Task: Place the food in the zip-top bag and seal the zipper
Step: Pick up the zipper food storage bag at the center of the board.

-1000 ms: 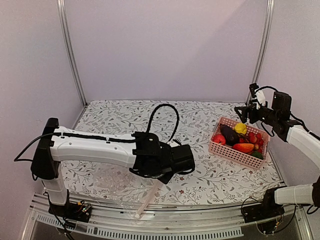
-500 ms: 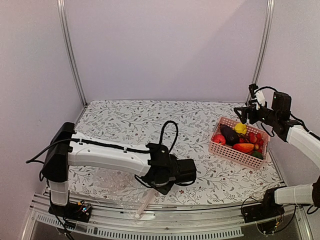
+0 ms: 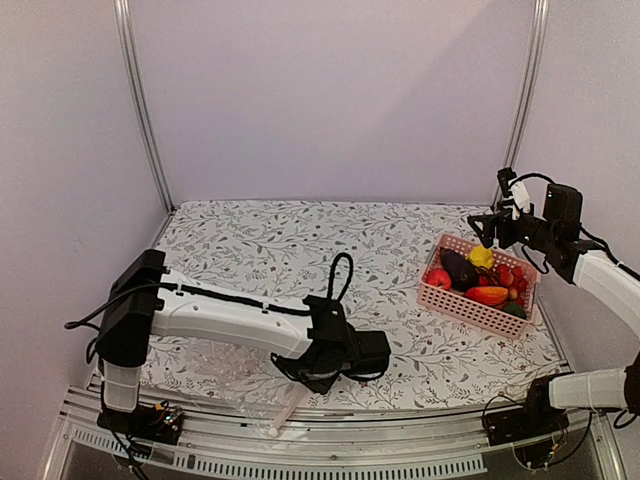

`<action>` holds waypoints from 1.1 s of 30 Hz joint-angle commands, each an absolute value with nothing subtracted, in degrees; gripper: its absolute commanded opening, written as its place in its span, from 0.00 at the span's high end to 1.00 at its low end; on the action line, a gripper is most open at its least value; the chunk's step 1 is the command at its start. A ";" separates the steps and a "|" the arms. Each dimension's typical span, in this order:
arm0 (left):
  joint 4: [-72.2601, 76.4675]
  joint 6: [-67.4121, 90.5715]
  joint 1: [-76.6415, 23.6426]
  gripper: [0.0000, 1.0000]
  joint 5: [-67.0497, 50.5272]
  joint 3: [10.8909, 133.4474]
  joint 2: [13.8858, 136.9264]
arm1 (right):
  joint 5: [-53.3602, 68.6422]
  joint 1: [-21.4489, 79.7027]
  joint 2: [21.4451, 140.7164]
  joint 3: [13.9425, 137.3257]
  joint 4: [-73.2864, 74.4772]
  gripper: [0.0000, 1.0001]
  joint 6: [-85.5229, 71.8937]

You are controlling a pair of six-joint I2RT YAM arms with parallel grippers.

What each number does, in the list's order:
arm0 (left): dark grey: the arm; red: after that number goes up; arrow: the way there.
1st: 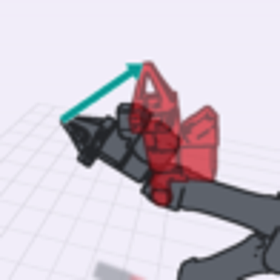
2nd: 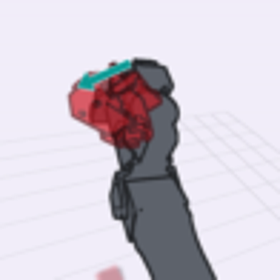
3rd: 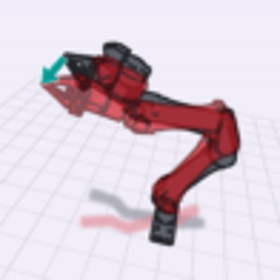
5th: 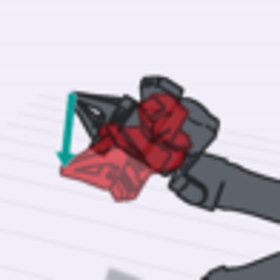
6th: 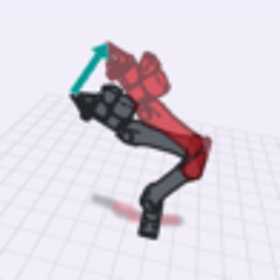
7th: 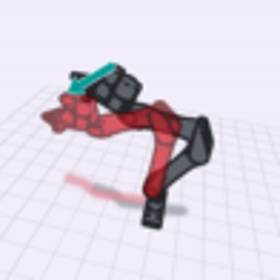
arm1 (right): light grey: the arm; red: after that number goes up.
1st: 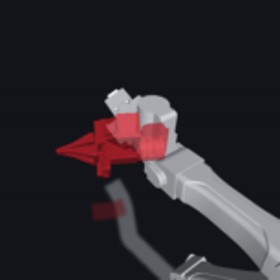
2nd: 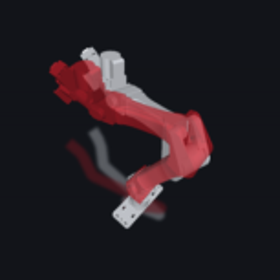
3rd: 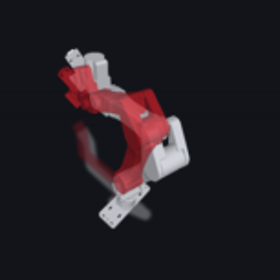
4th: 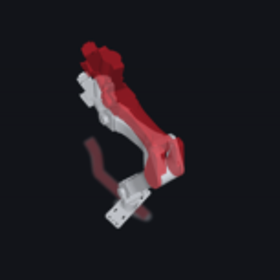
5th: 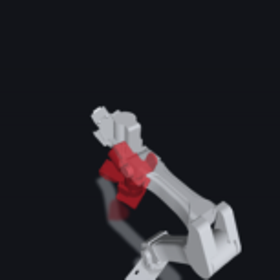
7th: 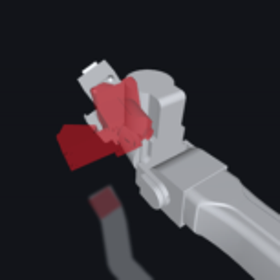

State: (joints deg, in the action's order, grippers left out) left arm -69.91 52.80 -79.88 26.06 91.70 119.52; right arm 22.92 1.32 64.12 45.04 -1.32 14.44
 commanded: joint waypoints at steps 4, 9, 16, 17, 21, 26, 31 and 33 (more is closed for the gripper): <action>-71.56 54.65 -80.76 0.57 25.94 89.55 122.14 | 23.41 0.94 63.67 44.82 -0.66 0.01 14.93; -72.30 55.10 -80.56 0.73 27.82 89.36 122.78 | 23.51 0.97 63.63 44.76 -0.62 0.01 15.02; -72.63 53.09 -77.17 1.00 32.63 91.05 121.29 | 25.78 0.96 63.72 44.87 -0.40 0.01 14.16; -72.68 52.87 -76.20 1.00 33.79 91.38 120.50 | 26.62 0.94 63.72 44.97 -0.17 0.03 13.76; -69.20 50.77 -72.28 1.00 37.70 93.29 115.98 | 34.23 2.56 63.42 47.14 2.28 0.10 8.43; -60.49 46.88 -67.59 1.00 41.29 97.09 110.87 | 32.42 15.45 67.87 53.07 7.71 0.13 5.90; -47.43 43.04 -65.35 1.00 42.52 97.11 107.79 | 31.61 24.79 74.94 60.71 11.89 0.14 4.57; -41.73 41.82 -64.77 1.00 41.79 96.49 107.31 | 30.81 27.99 77.66 63.26 12.71 0.14 3.41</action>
